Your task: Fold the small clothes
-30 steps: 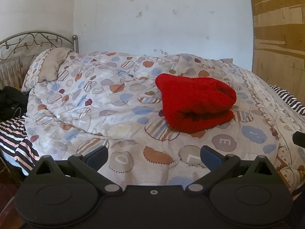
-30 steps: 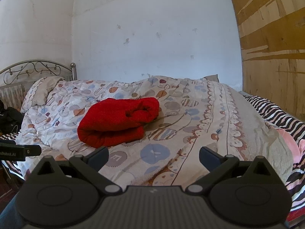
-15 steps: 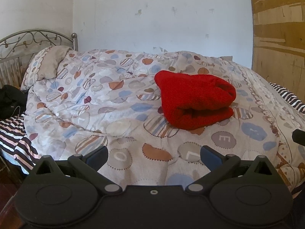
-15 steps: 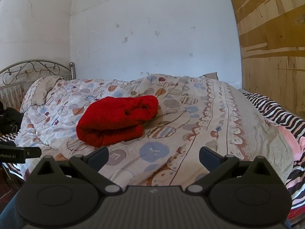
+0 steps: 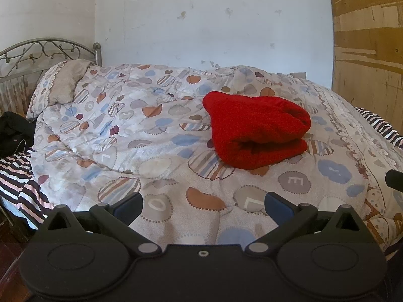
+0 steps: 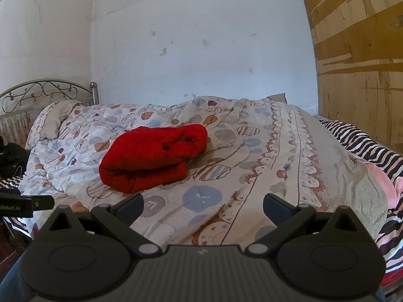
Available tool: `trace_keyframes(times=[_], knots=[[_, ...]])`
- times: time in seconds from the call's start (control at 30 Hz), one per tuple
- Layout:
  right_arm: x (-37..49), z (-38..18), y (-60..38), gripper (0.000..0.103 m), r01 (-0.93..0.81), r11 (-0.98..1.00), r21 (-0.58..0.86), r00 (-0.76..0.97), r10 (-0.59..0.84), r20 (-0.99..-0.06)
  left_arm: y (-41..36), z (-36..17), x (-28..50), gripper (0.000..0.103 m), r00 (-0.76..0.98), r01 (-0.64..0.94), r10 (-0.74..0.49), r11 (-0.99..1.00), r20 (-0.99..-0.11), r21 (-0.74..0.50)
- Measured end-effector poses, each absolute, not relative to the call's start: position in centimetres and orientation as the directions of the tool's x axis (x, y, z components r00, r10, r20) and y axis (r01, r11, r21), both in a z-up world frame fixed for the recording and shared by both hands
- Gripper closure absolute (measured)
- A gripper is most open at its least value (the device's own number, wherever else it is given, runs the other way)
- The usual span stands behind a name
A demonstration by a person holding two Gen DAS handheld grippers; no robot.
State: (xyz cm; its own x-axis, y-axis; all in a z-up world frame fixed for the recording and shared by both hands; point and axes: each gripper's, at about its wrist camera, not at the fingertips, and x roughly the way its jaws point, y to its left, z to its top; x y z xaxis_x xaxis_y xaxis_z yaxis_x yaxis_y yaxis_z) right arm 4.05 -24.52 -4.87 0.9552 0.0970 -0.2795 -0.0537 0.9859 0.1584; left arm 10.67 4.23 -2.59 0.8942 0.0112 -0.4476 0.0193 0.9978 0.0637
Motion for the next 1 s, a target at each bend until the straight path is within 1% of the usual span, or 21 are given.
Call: trace_keyframes(times=[0.9, 1.0], knots=[[3.93, -5.45, -24.29, 0.0, -0.045, 0.985, 0.165, 0.95, 0.093, -0.298, 4.1, -3.41, 10.87, 0.001, 0.887, 0.029, -0.001, 0.998, -0.462, 0.054], [4.02, -5.46, -24.21, 0.0, -0.044, 0.985, 0.166, 0.949, 0.093, -0.301, 4.02, -3.48, 11.28, 0.001, 0.872, -0.005, 0.037, 0.998, -0.487, 0.068]])
